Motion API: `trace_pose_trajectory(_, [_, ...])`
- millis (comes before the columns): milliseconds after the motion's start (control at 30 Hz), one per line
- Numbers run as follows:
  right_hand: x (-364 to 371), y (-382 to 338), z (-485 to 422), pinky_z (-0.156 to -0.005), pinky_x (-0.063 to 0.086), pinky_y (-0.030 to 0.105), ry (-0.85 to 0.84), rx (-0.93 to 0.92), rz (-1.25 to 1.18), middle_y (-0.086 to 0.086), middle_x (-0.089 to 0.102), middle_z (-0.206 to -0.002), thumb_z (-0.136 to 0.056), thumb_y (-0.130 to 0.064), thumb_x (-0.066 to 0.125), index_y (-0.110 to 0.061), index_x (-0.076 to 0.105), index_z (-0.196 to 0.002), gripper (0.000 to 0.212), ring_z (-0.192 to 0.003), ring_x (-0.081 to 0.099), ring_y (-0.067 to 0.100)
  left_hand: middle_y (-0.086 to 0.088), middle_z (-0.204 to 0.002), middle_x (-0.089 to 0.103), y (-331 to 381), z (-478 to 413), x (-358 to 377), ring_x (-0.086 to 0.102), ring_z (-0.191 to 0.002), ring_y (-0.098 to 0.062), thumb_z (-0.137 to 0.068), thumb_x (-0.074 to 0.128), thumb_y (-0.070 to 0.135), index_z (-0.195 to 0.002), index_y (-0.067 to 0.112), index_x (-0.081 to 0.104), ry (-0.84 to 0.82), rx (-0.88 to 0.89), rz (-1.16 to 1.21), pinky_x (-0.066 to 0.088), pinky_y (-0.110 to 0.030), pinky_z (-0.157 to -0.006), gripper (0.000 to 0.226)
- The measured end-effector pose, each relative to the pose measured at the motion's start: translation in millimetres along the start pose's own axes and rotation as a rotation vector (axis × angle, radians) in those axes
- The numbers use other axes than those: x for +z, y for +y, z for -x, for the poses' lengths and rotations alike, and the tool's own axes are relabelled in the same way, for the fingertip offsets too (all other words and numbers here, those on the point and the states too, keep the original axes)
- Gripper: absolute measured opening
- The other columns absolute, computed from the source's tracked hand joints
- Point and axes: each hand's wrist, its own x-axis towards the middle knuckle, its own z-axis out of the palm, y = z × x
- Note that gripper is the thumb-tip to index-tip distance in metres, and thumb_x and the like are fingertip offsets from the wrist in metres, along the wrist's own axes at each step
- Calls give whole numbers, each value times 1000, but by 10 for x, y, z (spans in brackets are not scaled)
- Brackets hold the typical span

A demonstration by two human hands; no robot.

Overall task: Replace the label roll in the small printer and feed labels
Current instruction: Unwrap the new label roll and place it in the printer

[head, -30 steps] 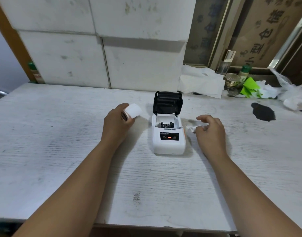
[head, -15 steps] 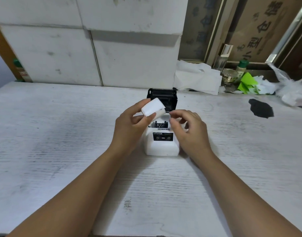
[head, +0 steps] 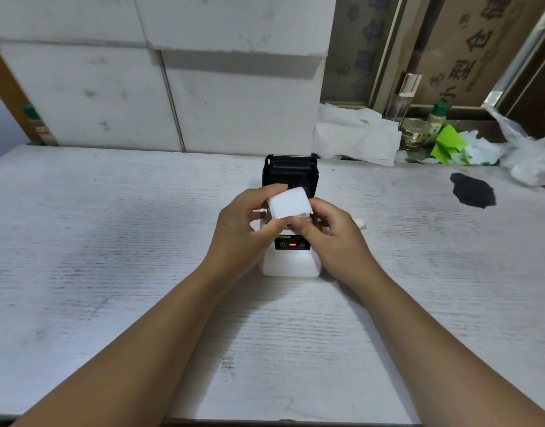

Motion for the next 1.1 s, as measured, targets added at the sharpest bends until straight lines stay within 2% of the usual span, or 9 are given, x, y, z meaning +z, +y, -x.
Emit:
trace_pose_trajectory(133, [21, -2, 10, -81, 49, 52, 7, -8, 34, -2, 68, -87, -86, -31, 59, -31, 65, -93, 10, -86, 60, 33, 18, -102, 58, -17, -9, -5, 57, -100, -1, -81, 56, 25, -107, 37, 65, 98, 87, -115, 50, -22, -77, 30])
trace_pose_trajectory(200, [26, -3, 9, -81, 49, 50, 14, -20, 43, -4, 68, -86, -86, -29, 58, -27, 65, -94, 11, -86, 61, 28, 20, -94, 55, -41, -19, -7, 54, -91, 6, -86, 56, 18, -103, 31, 70, 176, 131, -203, 42, -11, -70, 26])
trace_pose_trajectory(267, [27, 3, 10, -79, 48, 49, 20, -23, 64, 3, 67, -87, -86, -28, 58, -24, 65, -94, 11, -84, 59, 33, 18, -91, 53, -51, -16, -14, 50, -84, 11, -87, 57, 10, -101, 26, 72, 213, 174, -286, 35, -4, -65, 26])
trace_pose_trajectory(367, [28, 3, 17, -76, 49, 51, 36, -16, 60, 12, 66, -88, -87, -30, 58, -26, 63, -94, 9, -84, 58, 40, 8, -92, 59, -60, 3, -20, 50, -82, 1, -81, 55, -1, -101, 19, 73, 248, 250, -405, 36, -7, -62, 33])
trace_pose_trajectory(433, [32, -1, 17, -76, 50, 53, 49, -4, 44, 15, 66, -88, -88, -31, 59, -27, 62, -94, 8, -84, 58, 42, 0, -93, 64, -65, 15, -10, 52, -82, -7, -79, 55, -4, -100, 16, 73, 260, 288, -444, 42, -20, -58, 34])
trace_pose_trajectory(533, [43, 3, 15, -77, 51, 54, 59, -6, 46, 14, 66, -90, -87, -31, 59, -26, 62, -94, 9, -85, 59, 42, -5, -94, 66, -86, 13, -2, 53, -81, -9, -79, 55, -5, -100, 13, 72, 249, 341, -459, 43, -22, -60, 33])
trace_pose_trajectory(700, [56, 15, 9, -80, 50, 56, 68, -13, 60, 12, 66, -93, -85, -35, 57, -23, 62, -92, 15, -88, 61, 39, -7, -92, 68, -121, -4, 12, 53, -80, -15, -83, 50, 10, -99, 9, 73, 223, 468, -520, 44, -26, -61, 28])
trace_pose_trajectory(900, [65, 27, 6, -77, 51, 53, 109, -2, 92, 10, 66, -87, -83, -38, 59, -22, 64, -89, 18, -82, 60, 36, -9, -98, 70, -141, -21, 37, 53, -85, -16, -81, 53, 8, -100, 7, 72, 218, 488, -567, 39, -20, -69, 27])
trace_pose_trajectory(1100, [57, 40, 6, -80, 51, 48, 141, 25, 102, 9, 68, -86, -84, -34, 62, -16, 68, -87, 19, -86, 63, 28, -9, -105, 72, -100, -8, 37, 65, -92, -17, -84, 49, 11, -102, 5, 71, 161, 480, -521, 52, -25, -71, 30])
